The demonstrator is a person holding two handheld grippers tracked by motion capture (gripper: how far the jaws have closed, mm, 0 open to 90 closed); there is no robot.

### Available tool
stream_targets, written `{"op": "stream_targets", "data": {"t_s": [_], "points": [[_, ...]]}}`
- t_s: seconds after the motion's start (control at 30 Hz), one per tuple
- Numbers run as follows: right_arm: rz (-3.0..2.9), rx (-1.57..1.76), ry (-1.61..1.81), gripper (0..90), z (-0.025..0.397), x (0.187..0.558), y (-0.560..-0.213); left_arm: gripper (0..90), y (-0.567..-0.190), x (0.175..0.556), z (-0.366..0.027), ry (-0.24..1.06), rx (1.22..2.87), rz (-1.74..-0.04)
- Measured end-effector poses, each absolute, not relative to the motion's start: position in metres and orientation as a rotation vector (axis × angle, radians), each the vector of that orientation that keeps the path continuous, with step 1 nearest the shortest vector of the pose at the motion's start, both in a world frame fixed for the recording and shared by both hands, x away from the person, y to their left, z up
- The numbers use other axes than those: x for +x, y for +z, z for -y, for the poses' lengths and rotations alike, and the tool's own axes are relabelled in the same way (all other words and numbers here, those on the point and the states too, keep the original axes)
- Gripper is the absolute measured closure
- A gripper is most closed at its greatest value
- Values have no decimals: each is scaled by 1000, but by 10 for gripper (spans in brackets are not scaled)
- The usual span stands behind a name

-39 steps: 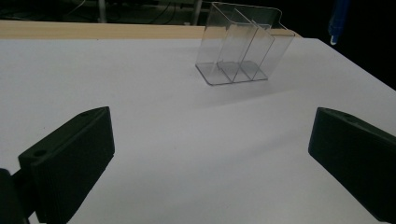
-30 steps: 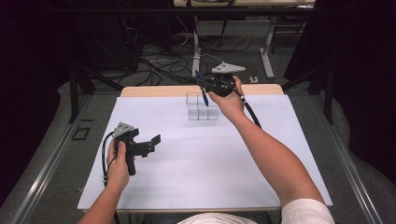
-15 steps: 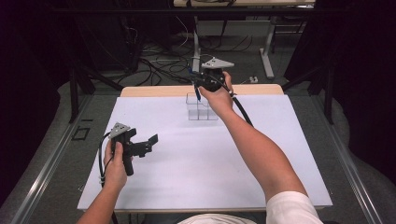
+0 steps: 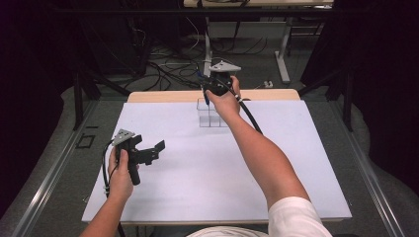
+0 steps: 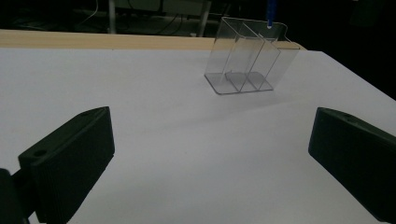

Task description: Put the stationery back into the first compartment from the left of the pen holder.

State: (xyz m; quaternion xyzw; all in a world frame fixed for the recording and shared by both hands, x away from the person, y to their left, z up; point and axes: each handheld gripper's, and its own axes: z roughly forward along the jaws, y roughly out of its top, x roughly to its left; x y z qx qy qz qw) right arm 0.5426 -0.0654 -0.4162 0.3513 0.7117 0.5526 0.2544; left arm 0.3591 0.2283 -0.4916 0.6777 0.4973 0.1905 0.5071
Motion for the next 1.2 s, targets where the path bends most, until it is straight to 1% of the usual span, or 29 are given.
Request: {"op": "stream_targets", "data": {"t_s": [0.53,0.97,1.0,1.13,1.2], "points": [[-1962,993,1473,799,53,551,-439,2,-494,361,-225,450,1650,-1194],[-2006,1012,1477,794,52,555,-445,2,-494,362,-224,446,1645,-1195],[-2012,1016,1483,782,52,555,-446,2,-494,362,-224,445,1646,-1194],[-2022,992,1491,619,53,555,-444,2,-495,362,-222,440,1657,-1191],[-2052,954,1475,593,53,553,-442,2,-496,362,-221,441,1661,-1191]]}}
